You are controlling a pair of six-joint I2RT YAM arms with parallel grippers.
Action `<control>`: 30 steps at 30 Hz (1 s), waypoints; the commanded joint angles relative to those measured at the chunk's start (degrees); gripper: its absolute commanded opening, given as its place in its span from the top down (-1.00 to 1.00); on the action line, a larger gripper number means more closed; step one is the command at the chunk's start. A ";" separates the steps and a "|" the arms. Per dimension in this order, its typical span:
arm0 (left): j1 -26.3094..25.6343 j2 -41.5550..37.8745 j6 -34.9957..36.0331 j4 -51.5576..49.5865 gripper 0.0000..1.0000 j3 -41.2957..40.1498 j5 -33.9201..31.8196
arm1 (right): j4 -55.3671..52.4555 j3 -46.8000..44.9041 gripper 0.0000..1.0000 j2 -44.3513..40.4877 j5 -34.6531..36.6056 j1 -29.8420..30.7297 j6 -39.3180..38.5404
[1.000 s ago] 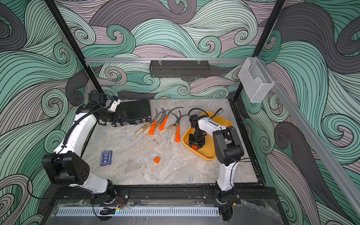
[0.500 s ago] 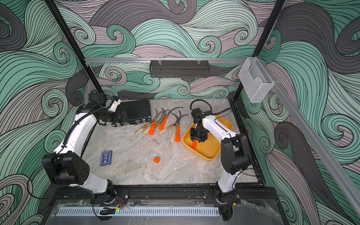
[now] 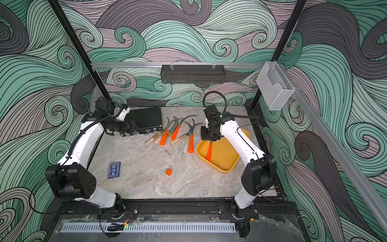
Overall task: Put small sickles into storage boxes
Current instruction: Pick up the sickle at the center of the board.
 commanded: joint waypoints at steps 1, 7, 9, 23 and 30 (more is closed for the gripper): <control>-0.34 -1.64 0.99 -1.39 -0.87 2.59 -1.04 | -0.74 4.33 0.27 2.95 -0.87 2.91 -2.29; -0.34 -2.73 1.42 -1.05 -0.87 1.42 -1.58 | -2.19 11.48 0.33 8.39 -0.67 7.55 -4.85; -0.37 -3.14 1.45 -0.47 -0.87 0.67 -1.79 | -2.67 13.13 0.34 10.07 -0.23 8.75 -5.39; -0.39 -1.83 1.46 -1.56 -0.95 2.42 -1.37 | -7.90 22.93 0.26 22.38 5.49 11.94 -5.25; -0.34 -1.63 0.32 -3.09 -0.95 3.43 -1.84 | -10.37 27.44 0.22 27.69 9.34 11.95 -6.59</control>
